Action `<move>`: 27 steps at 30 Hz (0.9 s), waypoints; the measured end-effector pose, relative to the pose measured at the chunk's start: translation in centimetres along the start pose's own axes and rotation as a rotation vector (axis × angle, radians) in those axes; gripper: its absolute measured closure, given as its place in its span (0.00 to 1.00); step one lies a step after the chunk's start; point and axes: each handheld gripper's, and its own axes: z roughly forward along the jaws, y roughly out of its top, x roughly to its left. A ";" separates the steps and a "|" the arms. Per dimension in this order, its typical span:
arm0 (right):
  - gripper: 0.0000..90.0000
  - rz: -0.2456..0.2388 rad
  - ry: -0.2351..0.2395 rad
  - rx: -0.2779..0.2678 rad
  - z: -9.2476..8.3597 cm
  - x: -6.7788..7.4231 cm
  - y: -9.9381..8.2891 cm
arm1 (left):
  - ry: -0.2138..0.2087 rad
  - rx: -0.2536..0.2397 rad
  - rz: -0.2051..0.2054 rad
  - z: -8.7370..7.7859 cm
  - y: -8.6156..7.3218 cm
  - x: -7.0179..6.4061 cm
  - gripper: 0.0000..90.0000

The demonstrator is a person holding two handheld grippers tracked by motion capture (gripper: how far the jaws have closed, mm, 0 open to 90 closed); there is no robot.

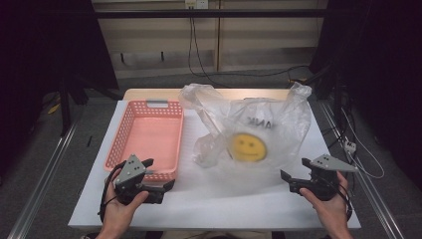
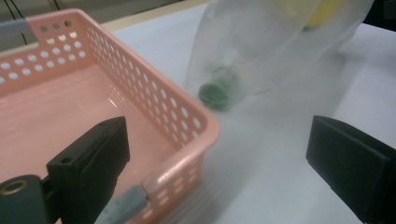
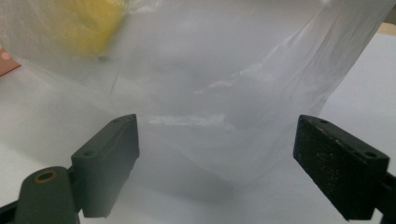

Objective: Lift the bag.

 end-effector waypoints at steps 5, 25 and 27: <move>0.16 0.022 0.016 0.001 0.1 0.4 -0.9 | 0.002 0.008 -0.019 -0.2 -1.1 -0.3 0.07; 0.15 0.029 0.023 0.028 0.9 0.5 -2.7 | 0.069 -0.065 -0.059 -1.5 -3.7 0.4 0.06; 0.15 0.039 0.021 0.022 0.9 0.3 -2.7 | 0.064 -0.071 -0.061 -1.6 -3.7 0.6 0.06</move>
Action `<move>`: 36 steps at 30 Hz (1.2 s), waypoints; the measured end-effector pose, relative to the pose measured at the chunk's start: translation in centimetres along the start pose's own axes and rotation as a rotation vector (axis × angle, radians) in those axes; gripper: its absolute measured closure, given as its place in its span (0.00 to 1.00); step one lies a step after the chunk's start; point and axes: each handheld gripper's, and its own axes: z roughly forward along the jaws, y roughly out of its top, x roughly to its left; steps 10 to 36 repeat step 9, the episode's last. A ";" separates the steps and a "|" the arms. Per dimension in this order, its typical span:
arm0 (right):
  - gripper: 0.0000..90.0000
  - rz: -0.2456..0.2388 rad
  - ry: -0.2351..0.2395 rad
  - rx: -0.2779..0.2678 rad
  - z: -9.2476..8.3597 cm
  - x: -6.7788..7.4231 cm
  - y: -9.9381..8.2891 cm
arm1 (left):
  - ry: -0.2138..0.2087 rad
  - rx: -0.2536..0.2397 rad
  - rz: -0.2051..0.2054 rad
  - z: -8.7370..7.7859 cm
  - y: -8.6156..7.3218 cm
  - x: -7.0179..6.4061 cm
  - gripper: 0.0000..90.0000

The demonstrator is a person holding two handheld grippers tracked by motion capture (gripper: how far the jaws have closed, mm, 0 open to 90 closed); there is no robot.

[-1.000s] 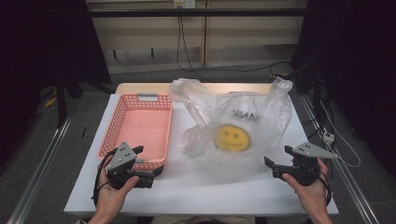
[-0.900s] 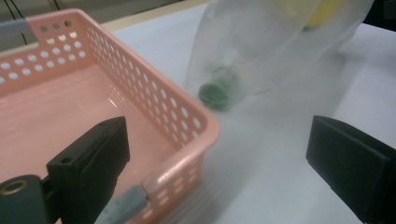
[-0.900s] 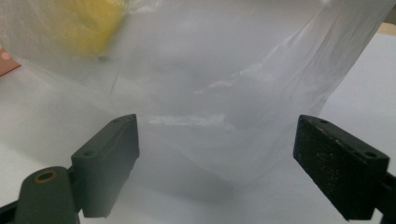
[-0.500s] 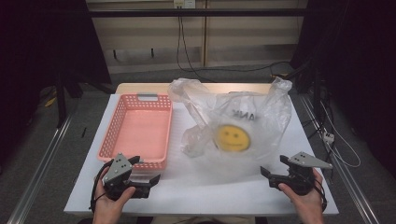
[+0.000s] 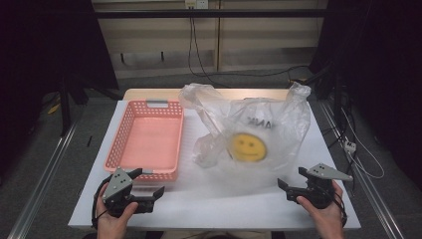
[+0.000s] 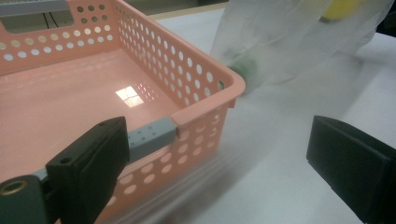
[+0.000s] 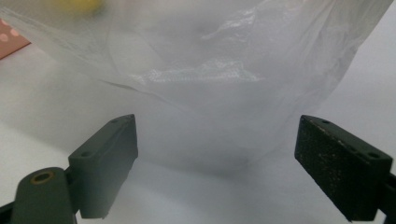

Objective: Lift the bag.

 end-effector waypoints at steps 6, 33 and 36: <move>0.15 -0.014 -0.005 0.007 0.2 0.0 0.0 | -0.002 -0.012 -0.020 -0.1 0.0 0.1 0.06; 0.15 -0.018 -0.005 0.008 0.3 0.0 0.1 | -0.007 -0.017 -0.023 0.0 0.0 0.1 0.06; 0.15 -0.018 -0.005 0.008 0.3 0.0 0.1 | -0.007 -0.017 -0.023 0.0 0.0 0.1 0.06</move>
